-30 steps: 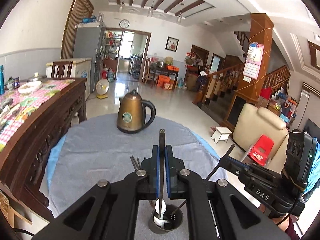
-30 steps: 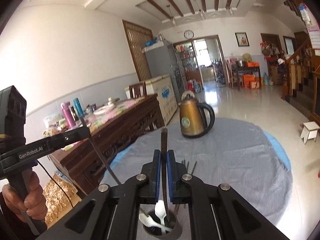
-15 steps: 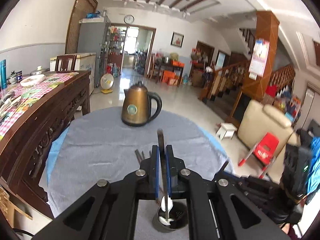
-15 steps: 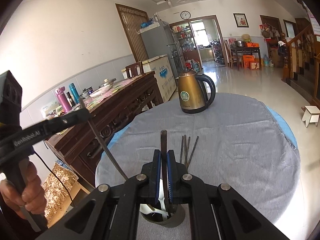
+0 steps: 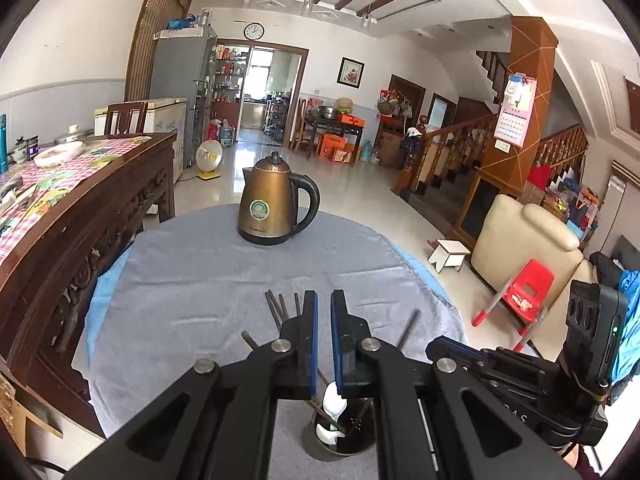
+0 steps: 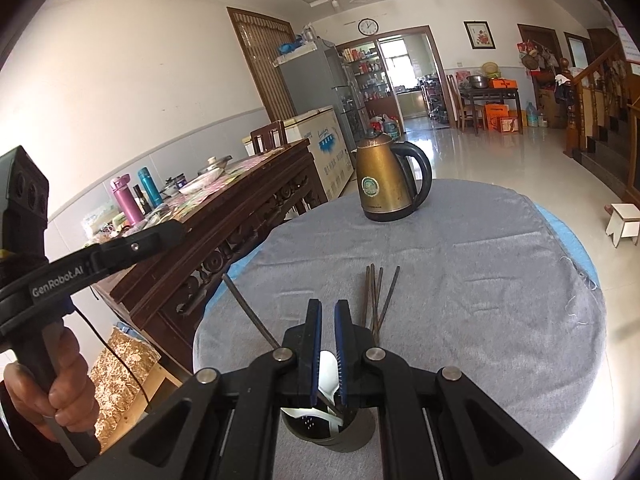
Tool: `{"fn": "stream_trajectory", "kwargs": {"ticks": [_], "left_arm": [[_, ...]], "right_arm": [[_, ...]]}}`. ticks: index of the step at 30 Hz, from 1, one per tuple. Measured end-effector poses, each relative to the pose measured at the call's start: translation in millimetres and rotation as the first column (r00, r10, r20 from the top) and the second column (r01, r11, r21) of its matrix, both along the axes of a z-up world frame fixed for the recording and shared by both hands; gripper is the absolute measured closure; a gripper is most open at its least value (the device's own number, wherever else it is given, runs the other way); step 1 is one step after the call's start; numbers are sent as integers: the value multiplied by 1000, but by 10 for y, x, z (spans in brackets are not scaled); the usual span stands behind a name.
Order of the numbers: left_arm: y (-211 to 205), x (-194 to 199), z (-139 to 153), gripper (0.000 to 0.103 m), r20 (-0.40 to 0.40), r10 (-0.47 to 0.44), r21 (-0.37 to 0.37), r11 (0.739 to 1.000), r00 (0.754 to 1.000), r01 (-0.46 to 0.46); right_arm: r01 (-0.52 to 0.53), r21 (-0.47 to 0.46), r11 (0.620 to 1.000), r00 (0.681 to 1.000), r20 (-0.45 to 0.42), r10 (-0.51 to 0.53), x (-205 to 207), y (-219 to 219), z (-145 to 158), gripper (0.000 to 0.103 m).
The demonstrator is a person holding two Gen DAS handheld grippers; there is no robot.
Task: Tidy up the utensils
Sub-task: 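Open both tools to release the chopsticks into the cup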
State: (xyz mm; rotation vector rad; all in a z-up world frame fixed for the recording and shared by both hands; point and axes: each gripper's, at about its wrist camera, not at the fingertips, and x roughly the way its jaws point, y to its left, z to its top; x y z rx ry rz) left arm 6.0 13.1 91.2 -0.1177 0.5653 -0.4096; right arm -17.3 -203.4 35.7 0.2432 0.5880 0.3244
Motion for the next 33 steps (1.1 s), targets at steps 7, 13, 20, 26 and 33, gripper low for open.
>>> {"fn": "stream_trajectory", "kwargs": {"ticks": [7,13,20,26,33], "left_arm": [[183,-50,-31,40,-11,58,1,998,998,-58],[310,-154,-218,27,29,226,157,961,974,-228],[299,-198,-460,26,63,339,339,878,939,-340],[247,-253,-530,24,116,342,413,837,932,-359],[342,-240,-579,20,133,391,436,802,911,-409]], "right_arm": [[23,43,999,1000,-4,-23,-27,-162,-7,74],[92,64,994,996,-13,-91,-53,-369,-65,72],[122,41,992,992,-51,-120,-47,-455,-137,49],[118,-7,993,992,-50,-119,-45,-361,-171,45],[136,-9,991,989,-50,-136,-23,-358,-180,45]]}}
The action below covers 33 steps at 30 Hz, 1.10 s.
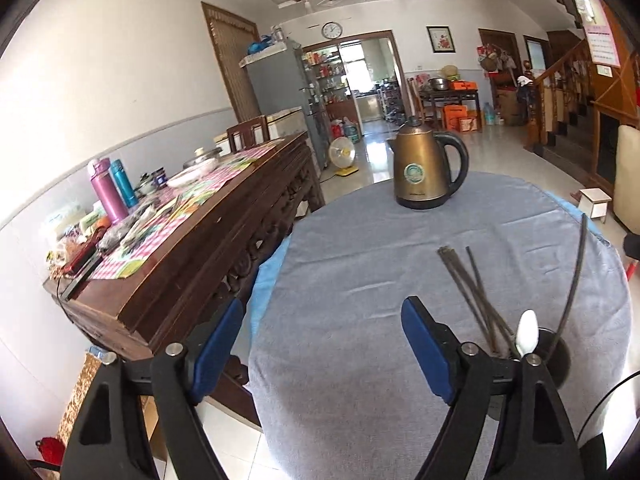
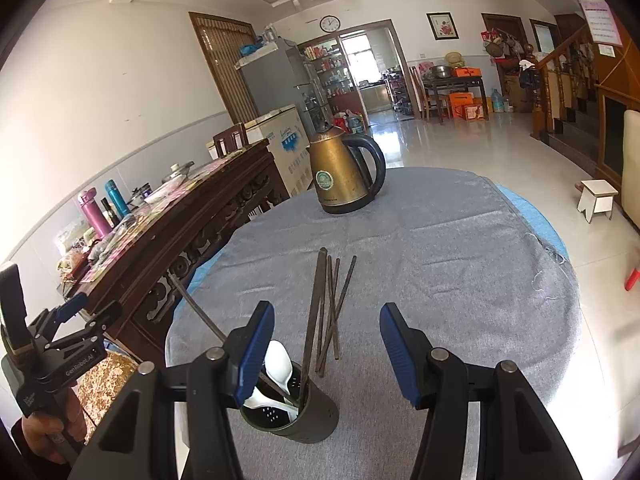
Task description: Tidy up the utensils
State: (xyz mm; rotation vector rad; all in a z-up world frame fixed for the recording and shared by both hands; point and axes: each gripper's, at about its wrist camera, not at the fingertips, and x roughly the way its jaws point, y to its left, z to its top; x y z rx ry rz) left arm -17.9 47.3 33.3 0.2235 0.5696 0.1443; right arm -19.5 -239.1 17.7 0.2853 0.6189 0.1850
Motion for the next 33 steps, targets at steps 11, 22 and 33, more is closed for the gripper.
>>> {"fn": "stream_trajectory", "kwargs": {"ticks": [11,22,33], "left_arm": [[171,260,-271,19,-70,55,-4,998,996,-56],[231,697,-569,19,-167,65,-9,998,984,-68],[250,1365,-860,19,-249,63,-12,998,967,-68]], "right_arm": [[67,7,998,997,-49,-66,130,-174,-153,45],[118,2,993,984,-131,-116,459,-306,-417,45],[153,14,988,965,-216,-146,1072,-481,-710,45]]}}
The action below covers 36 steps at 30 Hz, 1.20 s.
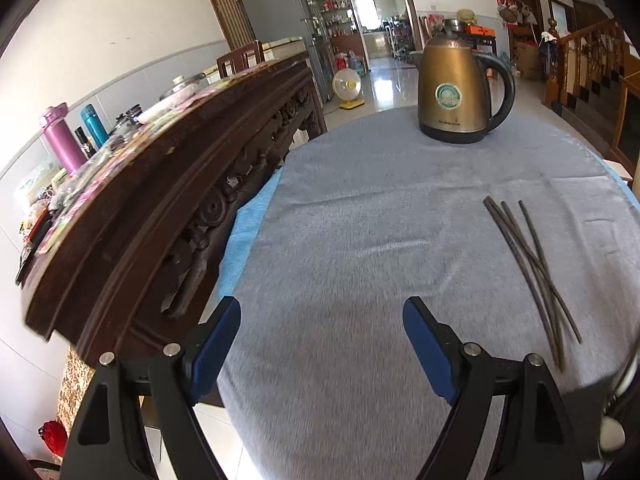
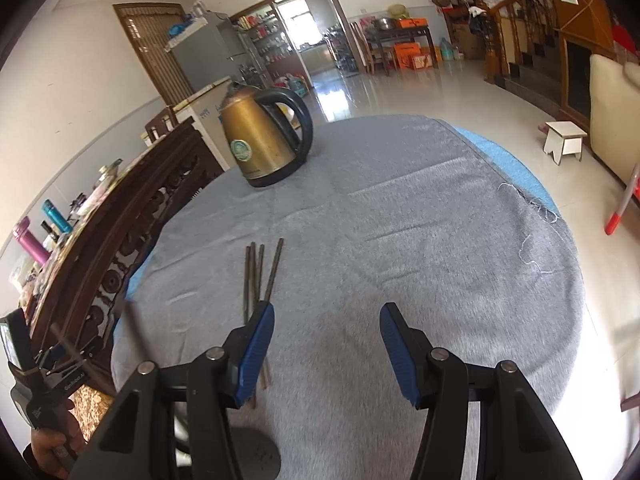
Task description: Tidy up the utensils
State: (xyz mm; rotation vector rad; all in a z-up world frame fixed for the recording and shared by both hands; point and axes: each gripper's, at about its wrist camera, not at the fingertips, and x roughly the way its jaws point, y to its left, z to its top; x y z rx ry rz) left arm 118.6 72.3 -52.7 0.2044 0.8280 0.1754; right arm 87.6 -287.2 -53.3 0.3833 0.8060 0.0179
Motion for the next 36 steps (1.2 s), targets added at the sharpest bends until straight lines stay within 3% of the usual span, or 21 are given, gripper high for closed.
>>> {"fn": "stream_trajectory", "kwargs": {"ticks": [18,31,36], "left_arm": [[-362,981,-371,19,-68,-86,23,996,994,88],[-864,1347,-434,19,-64,-177,76,980,982,181],[-932,1459,-499,19,-84,-189,48,980,978,194]], "right_arm": [[-72,130,989,989,-116,87,1093,-57,-592,45],[-194,148,970,973,-96,209,1560,232,-694,45],[-261,148,954,952,-123,279,1775,409,-749,47]]}}
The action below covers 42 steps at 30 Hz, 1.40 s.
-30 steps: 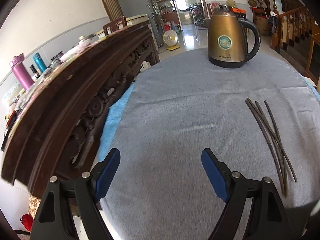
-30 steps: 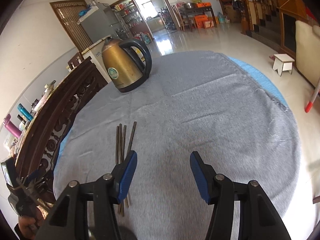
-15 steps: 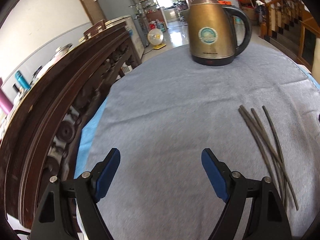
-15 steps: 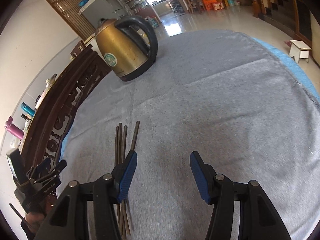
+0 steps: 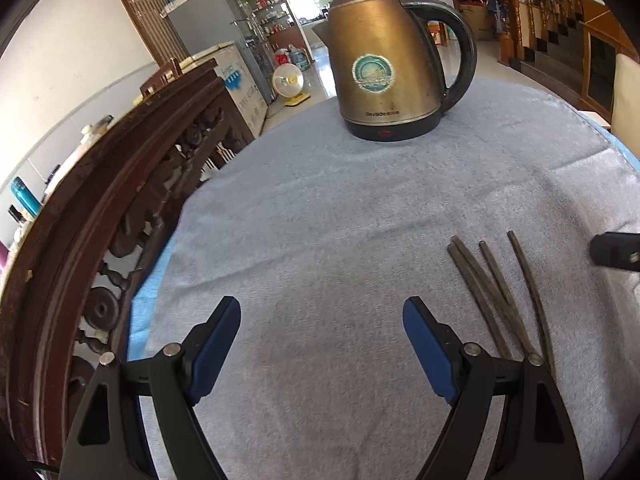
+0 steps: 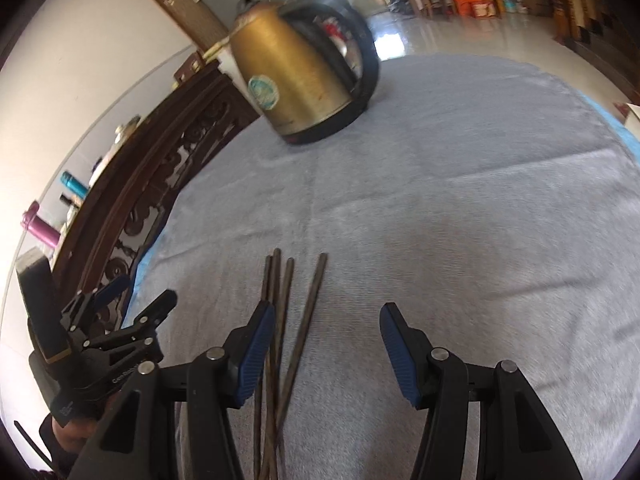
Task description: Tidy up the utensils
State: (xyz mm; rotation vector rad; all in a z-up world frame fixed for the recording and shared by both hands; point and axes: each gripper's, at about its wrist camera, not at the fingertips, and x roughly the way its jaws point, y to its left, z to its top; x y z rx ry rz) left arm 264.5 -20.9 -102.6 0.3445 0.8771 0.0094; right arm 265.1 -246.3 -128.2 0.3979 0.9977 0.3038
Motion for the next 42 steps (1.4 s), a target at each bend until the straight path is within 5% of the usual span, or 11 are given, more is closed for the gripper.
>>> {"fn": "stream_trajectory", "kwargs": {"ticks": [11,18,24,36,42], "left_arm": [[-12,185,-82,19,-68,-19,-135,991,998,9],[19,256,-179,19,-130,-30,-194,981,991,4],[-108,259,-231,19,-178,-85,-256,966,980,37],[-311,434,-546,20,-305,-139,-299,953,942,44],[-475,562,-546,26,-294,-151,-248,966,944,77]], "right_arm": [[-82,-44,996,988,-134,76,525,392,-290,69],[-123,-216,969,986,-140,94,658,665,-352,93],[-112,-346,932,992,-93,84,602,631,-353,94],[-61,-253,965,993,-112,33,611,318,-391,94],[-55,-200,978,991,-128,29,622,241,-400,94]]}}
